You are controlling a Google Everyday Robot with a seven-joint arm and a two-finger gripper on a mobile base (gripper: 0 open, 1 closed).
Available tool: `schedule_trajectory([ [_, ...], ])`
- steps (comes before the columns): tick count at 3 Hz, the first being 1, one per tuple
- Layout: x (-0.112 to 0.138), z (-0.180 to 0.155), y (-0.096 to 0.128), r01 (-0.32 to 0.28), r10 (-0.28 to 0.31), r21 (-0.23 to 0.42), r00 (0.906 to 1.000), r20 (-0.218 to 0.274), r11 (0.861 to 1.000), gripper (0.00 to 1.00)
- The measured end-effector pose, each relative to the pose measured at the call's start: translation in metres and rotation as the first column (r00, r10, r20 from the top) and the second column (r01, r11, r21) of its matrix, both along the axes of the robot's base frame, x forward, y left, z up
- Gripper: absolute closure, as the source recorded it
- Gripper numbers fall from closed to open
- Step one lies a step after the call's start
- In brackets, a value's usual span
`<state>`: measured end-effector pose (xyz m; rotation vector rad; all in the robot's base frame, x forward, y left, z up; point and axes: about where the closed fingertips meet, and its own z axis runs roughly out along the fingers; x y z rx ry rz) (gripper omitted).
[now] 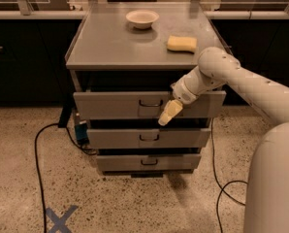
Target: Open top drawer
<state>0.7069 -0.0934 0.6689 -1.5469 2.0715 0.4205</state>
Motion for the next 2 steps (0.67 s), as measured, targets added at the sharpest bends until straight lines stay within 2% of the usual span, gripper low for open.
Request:
schedule_trajectory([
  [1,0.0139,-0.015,0.009,-0.015,0.015,-0.004,0.9994,-0.03,1.0,0.0],
  [2,0.0041,-0.0178,0.0158,-0.053,0.051,-0.022,0.9965,-0.066,0.998,0.0],
])
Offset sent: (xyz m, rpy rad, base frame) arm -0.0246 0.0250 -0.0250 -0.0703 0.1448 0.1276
